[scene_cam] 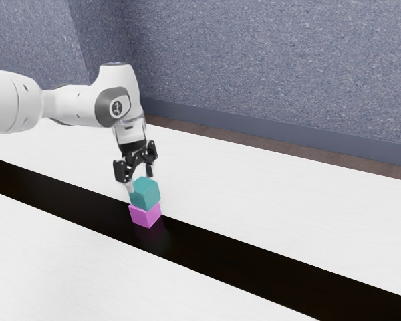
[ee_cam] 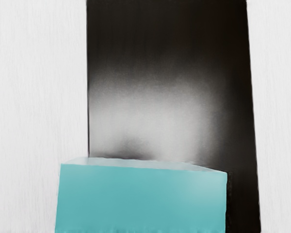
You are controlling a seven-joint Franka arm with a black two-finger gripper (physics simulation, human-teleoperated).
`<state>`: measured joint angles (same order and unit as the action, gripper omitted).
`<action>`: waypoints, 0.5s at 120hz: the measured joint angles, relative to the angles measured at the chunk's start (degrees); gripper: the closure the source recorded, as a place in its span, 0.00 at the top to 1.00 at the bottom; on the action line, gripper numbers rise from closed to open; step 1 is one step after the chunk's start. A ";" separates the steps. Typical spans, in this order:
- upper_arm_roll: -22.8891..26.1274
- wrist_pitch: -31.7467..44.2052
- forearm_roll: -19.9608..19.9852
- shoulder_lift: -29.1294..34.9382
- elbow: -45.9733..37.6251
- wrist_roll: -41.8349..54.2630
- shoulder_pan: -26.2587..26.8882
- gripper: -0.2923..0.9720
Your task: Pick up the blue block with one arm, and put the blue block on the pink block with one arm
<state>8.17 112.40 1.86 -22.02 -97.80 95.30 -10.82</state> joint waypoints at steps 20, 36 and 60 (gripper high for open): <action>0.24 -5.98 -0.06 12.96 -0.14 -0.82 0.90 0.76; -1.66 -16.62 -2.38 22.45 4.22 -5.57 5.34 0.76; -3.66 -28.04 -5.65 26.52 11.49 -16.92 8.52 0.77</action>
<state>4.51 84.36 -3.80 4.49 -86.30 78.38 -2.30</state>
